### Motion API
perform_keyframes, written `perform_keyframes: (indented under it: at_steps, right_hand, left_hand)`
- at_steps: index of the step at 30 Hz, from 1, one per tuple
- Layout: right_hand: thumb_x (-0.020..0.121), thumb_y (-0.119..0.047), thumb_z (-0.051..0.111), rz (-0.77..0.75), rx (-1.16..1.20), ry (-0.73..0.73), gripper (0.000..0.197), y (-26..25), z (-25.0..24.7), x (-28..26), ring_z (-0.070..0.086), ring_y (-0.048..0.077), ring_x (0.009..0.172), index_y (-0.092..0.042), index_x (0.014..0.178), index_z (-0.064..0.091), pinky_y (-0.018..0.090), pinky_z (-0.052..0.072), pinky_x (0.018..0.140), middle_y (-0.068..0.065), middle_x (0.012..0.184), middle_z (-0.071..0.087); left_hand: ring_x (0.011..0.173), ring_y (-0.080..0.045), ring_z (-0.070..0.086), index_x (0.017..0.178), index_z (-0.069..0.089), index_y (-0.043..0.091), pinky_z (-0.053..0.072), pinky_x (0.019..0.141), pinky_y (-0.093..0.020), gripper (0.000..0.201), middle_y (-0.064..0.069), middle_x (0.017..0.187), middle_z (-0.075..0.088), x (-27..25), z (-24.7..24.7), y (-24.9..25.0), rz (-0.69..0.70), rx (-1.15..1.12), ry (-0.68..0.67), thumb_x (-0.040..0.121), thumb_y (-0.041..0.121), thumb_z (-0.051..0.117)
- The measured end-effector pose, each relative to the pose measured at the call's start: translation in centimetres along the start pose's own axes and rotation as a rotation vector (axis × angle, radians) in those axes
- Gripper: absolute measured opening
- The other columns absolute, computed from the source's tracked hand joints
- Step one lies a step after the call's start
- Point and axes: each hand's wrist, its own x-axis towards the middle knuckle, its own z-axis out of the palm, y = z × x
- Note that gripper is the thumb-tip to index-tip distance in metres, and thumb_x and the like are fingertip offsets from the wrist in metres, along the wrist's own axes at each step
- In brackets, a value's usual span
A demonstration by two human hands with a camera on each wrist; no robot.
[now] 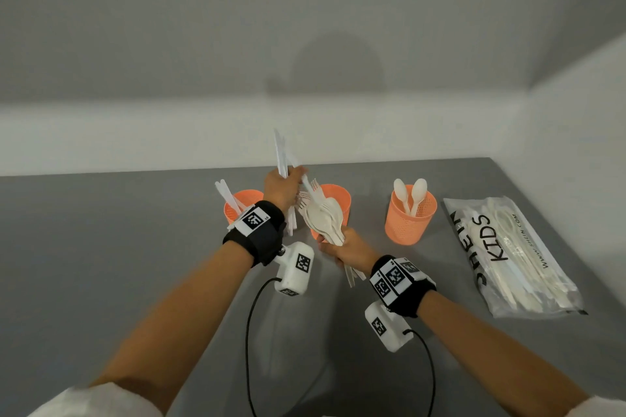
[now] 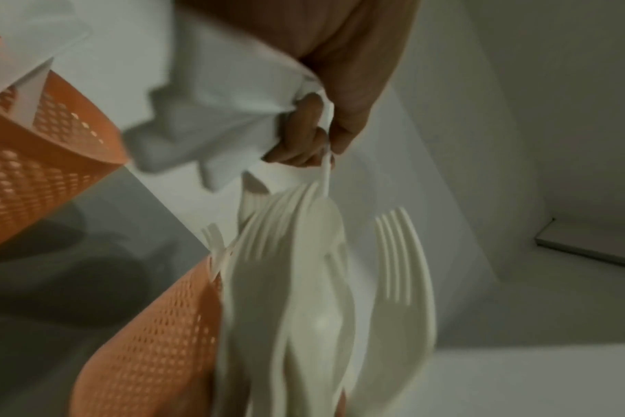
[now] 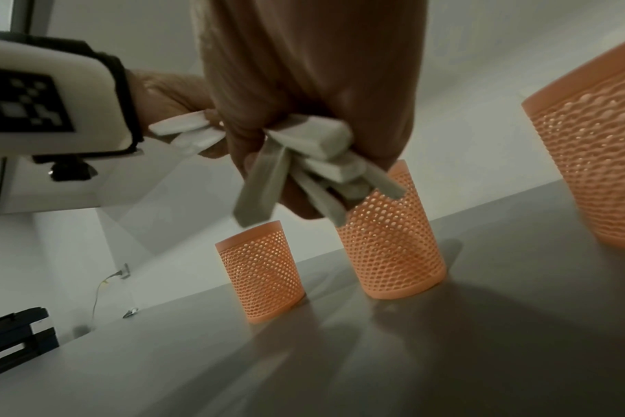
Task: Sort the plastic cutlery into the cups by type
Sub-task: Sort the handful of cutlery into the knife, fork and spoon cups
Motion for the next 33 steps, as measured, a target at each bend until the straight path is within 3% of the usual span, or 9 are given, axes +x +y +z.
perform_keyframes:
  at_steps: [4, 6, 9, 17, 21, 25, 28, 30, 33]
  right_hand:
    - [0.090, -0.005, 0.055, 0.031, -0.003, -0.042, 0.019, 0.2, -0.2, 0.3, 0.041, 0.002, 0.037, -0.019, 0.077, 0.052, 0.015, 0.039, 0.040, 0.001, 0.059, 0.044]
    - [0.090, -0.006, 0.055, 0.057, 0.020, -0.045, 0.018, 0.5, -0.4, 0.4, 0.040, 0.002, 0.036, -0.018, 0.078, 0.053, 0.016, 0.039, 0.040, 0.001, 0.058, 0.044]
    - [0.089, -0.008, 0.057, 0.105, 0.089, -0.013, 0.014, 0.6, -0.7, 0.6, 0.039, 0.004, 0.035, -0.017, 0.079, 0.054, 0.017, 0.039, 0.039, 0.000, 0.053, 0.043]
    - [0.088, -0.019, 0.060, 0.219, 0.214, 0.061, 0.018, 0.5, -1.1, 1.5, 0.033, 0.005, 0.032, -0.007, 0.079, 0.051, 0.017, 0.032, 0.036, -0.004, 0.046, 0.041]
    - [0.089, -0.021, 0.060, 0.243, 0.266, 0.080, 0.026, 0.5, -1.2, 1.6, 0.033, 0.005, 0.032, -0.013, 0.069, 0.046, 0.017, 0.031, 0.037, -0.004, 0.047, 0.041]
    - [0.090, -0.022, 0.060, 0.250, 0.285, 0.080, 0.029, 0.1, -1.1, 1.5, 0.033, 0.005, 0.032, -0.014, 0.067, 0.044, 0.016, 0.031, 0.037, -0.005, 0.044, 0.040]
    - [0.090, -0.022, 0.059, 0.250, 0.278, 0.077, 0.029, -0.1, -0.9, 1.6, 0.033, 0.005, 0.034, -0.014, 0.066, 0.044, 0.017, 0.031, 0.039, -0.001, 0.049, 0.039]
    - [0.090, -0.022, 0.058, 0.245, 0.280, 0.077, 0.028, -0.1, -0.9, 1.6, 0.033, 0.006, 0.035, -0.014, 0.067, 0.045, 0.017, 0.032, 0.039, -0.001, 0.050, 0.039]
    - [0.090, -0.023, 0.058, 0.238, 0.297, 0.072, 0.025, 0.0, -0.7, 1.5, 0.034, 0.005, 0.034, -0.015, 0.070, 0.046, 0.017, 0.032, 0.038, -0.003, 0.048, 0.040]
  left_hand:
    - [0.049, -0.010, 0.047, 0.074, 0.052, 0.017, 0.039, 0.050, -0.022, 0.026, 0.003, 0.062, 0.060, 2.1, -1.4, 2.2, 0.083, -0.117, 0.162, 0.096, 0.028, 0.045]
    - [0.054, -0.014, 0.052, 0.076, 0.048, 0.020, 0.044, 0.056, -0.025, 0.025, 0.004, 0.056, 0.063, 3.3, -2.7, 3.6, 0.150, -0.172, 0.240, 0.097, 0.032, 0.041]
    - [0.040, -0.011, 0.045, 0.076, 0.046, 0.020, 0.045, 0.049, -0.025, 0.022, 0.004, 0.046, 0.047, 4.5, -4.7, 4.7, 0.252, -0.290, 0.336, 0.094, 0.032, 0.050]
    - [0.032, -0.006, 0.045, 0.063, 0.044, 0.010, 0.043, 0.048, -0.023, 0.048, -0.008, 0.050, 0.044, 6.2, -6.9, 1.2, 0.250, -0.034, 0.436, 0.080, 0.051, 0.062]
    - [0.036, -0.004, 0.050, 0.059, 0.046, 0.008, 0.045, 0.055, -0.026, 0.047, -0.009, 0.049, 0.049, 6.0, -6.6, -2.7, 0.222, 0.045, 0.375, 0.082, 0.045, 0.064]
    - [0.052, -0.021, 0.054, 0.063, 0.050, 0.012, 0.050, 0.062, -0.032, 0.034, -0.010, 0.056, 0.055, 5.9, -6.5, -5.0, 0.234, 0.064, 0.307, 0.078, 0.033, 0.072]
    - [0.057, -0.011, 0.058, 0.079, 0.051, 0.013, 0.047, 0.063, -0.022, 0.026, -0.007, 0.069, 0.059, 5.9, -6.5, -5.4, 0.237, 0.094, 0.289, 0.076, 0.024, 0.074]
    - [0.071, -0.015, 0.058, 0.084, 0.054, 0.013, 0.045, 0.073, -0.025, 0.021, 0.002, 0.073, 0.058, 5.8, -6.5, -5.1, 0.276, 0.151, 0.302, 0.078, 0.020, 0.072]
    - [0.090, -0.016, 0.056, 0.086, 0.062, 0.010, 0.041, 0.083, -0.024, 0.011, -0.004, 0.090, 0.063, 5.2, -6.4, -4.3, 0.401, 0.313, 0.340, 0.082, 0.019, 0.067]
